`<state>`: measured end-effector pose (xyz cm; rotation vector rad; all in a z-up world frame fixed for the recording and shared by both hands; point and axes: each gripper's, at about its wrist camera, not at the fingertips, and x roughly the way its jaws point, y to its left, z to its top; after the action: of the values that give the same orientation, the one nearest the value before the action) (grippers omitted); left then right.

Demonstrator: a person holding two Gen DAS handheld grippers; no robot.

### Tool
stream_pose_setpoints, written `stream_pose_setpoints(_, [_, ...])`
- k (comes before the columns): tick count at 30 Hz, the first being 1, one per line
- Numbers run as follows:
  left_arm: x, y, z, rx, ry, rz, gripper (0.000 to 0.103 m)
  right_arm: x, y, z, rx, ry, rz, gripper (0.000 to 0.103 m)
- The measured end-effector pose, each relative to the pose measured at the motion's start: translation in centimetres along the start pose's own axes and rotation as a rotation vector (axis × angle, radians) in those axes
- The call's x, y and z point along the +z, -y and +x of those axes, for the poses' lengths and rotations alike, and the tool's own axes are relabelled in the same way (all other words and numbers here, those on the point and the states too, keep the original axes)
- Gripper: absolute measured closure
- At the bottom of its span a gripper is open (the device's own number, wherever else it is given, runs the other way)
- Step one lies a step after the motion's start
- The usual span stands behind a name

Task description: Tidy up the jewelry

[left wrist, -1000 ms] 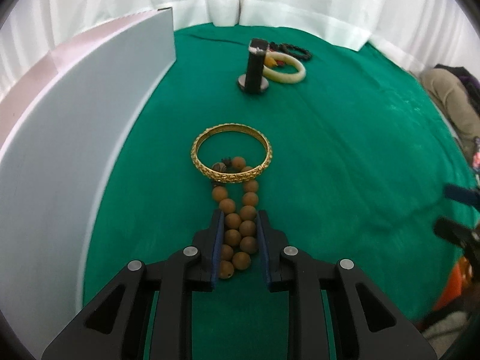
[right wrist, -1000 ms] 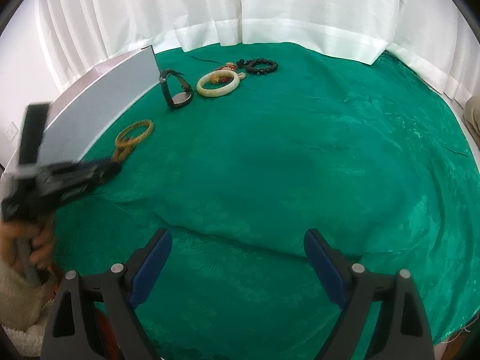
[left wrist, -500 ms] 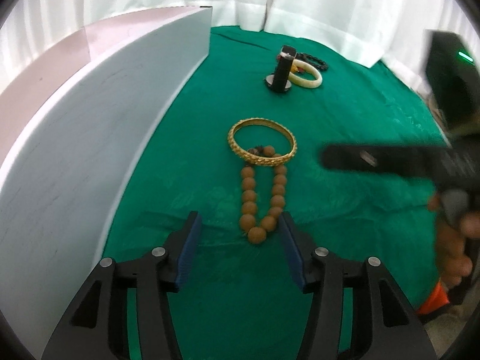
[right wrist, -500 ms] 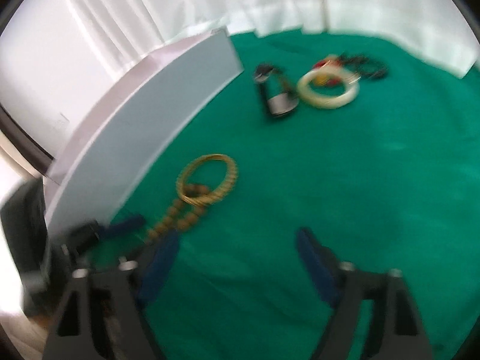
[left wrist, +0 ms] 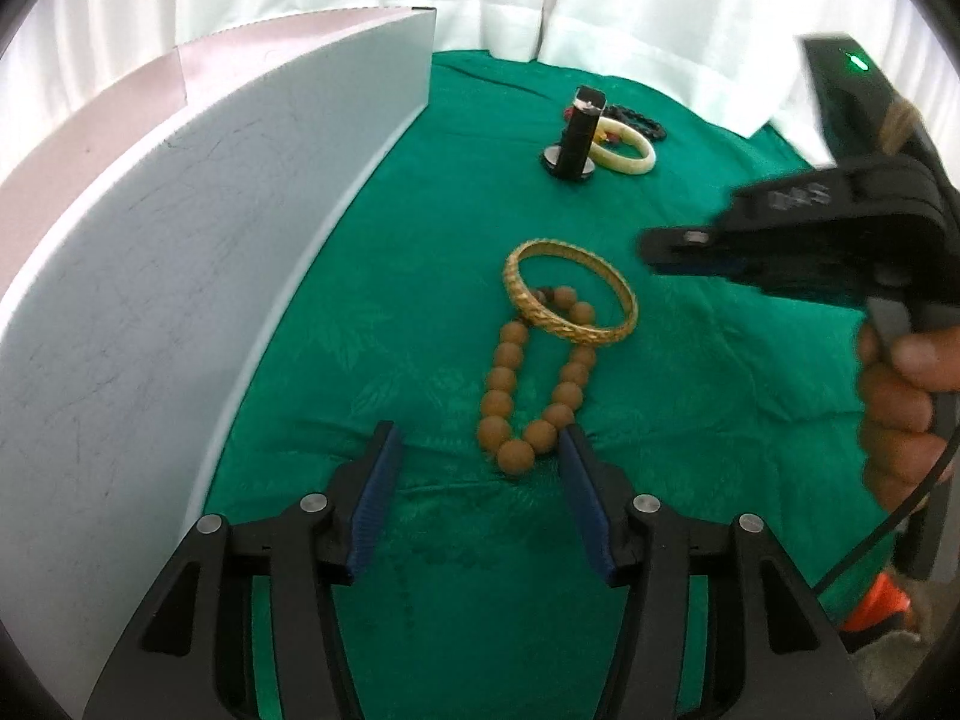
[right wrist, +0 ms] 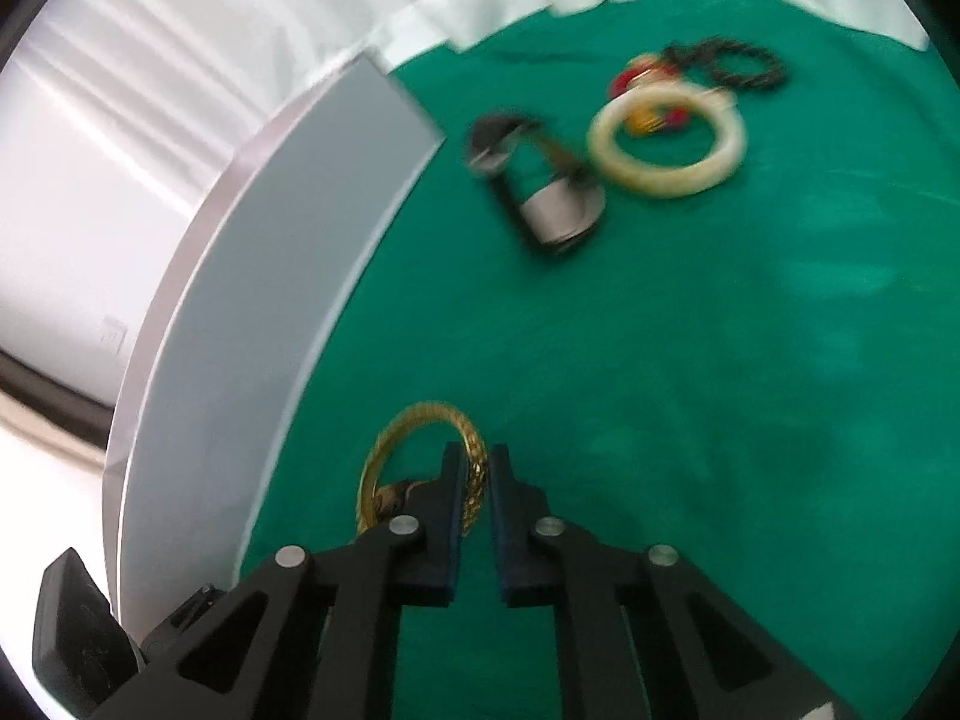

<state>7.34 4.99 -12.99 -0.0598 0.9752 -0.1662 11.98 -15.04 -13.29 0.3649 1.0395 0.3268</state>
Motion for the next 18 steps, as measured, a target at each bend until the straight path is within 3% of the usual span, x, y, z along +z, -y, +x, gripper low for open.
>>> stream_pose_setpoints(5, [0.1,0.4,0.0,0.012,-0.007,0.003,0.04,-1.8,3.7,-3.7,-0.153,0.052,0.019,0.098])
stream_pose_setpoints(8, [0.1,0.2,0.0,0.022,-0.012,-0.006,0.035,-3.0,2.3,-4.4,-0.221,0.055,-0.142,0.092])
stream_pose_setpoints(9, [0.0,0.1,0.0,0.022,-0.017,-0.011,0.035,-3.3,1.5,-4.5,-0.227,0.057,-0.198,0.084])
stream_pose_setpoints(10, [0.0,0.0,-0.1,0.023,-0.021,-0.013,0.035,-3.6,0.1,-4.5,-0.202,0.065,-0.264,0.075])
stream_pose_setpoints(11, [-0.1,-0.2,-0.3,0.025,-0.025,-0.016,0.035,-3.5,-0.5,-4.4,-0.168,0.068,-0.303,0.058])
stream_pose_setpoints(14, [-0.5,-0.5,-1.0,0.044,-0.042,-0.019,0.032,-3.8,-4.4,-3.3,-0.044,0.056,-0.465,0.056])
stream_pose_setpoints(18, [-1.2,-1.2,-1.7,0.065,-0.051,-0.04,0.029,-4.2,-8.5,-0.9,-0.024,0.034,-0.691,0.065])
